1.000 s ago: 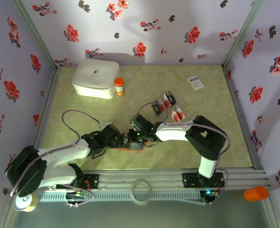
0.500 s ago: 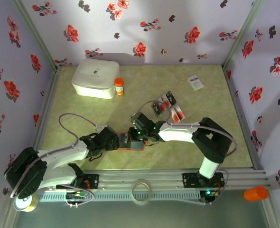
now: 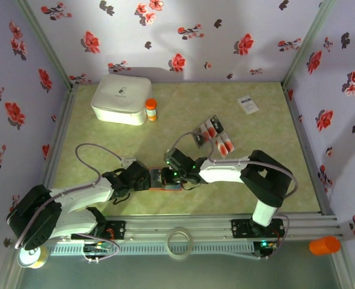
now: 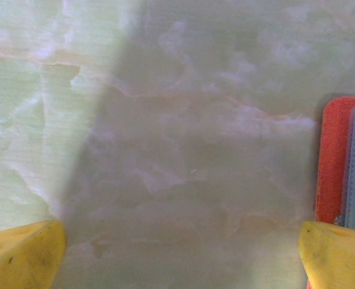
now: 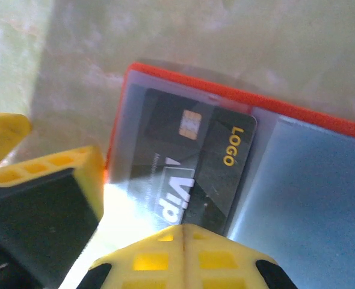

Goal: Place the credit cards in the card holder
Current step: Insert the credit card into the card slot.

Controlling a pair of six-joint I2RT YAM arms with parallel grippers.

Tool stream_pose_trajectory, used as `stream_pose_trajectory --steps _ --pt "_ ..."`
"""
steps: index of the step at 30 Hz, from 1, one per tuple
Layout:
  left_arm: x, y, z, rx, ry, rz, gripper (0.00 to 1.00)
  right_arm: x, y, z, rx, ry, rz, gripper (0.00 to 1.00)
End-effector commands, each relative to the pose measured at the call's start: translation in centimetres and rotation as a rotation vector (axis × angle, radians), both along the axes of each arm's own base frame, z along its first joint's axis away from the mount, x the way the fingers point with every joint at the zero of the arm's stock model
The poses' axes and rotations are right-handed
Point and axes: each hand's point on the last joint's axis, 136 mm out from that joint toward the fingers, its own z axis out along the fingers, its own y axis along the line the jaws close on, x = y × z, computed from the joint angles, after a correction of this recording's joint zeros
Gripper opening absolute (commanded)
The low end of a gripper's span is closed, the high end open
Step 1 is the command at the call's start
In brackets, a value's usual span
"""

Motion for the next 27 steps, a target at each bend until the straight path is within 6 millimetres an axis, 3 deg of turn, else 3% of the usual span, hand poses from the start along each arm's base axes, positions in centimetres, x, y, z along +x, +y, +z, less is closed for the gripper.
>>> stream_pose_trajectory --steps 1,5,12,20,27 --pt "-0.4 0.8 -1.0 0.015 0.021 0.031 1.0 -0.4 0.0 -1.8 -0.049 0.019 -0.004 0.04" --pt "-0.5 0.8 -1.1 0.015 0.024 0.028 1.0 -0.5 1.1 -2.0 -0.043 0.024 0.009 0.04" --pt "-0.5 0.7 -1.2 0.008 0.024 0.028 1.0 -0.2 2.3 -0.5 -0.009 0.008 0.031 0.03" --pt "-0.5 0.6 -1.2 0.001 0.022 0.025 1.0 1.5 -0.5 1.9 -0.037 -0.061 -0.014 0.03" --pt "-0.5 0.6 -1.2 0.001 0.019 0.022 1.0 2.8 -1.4 1.8 -0.067 -0.064 -0.029 0.03"
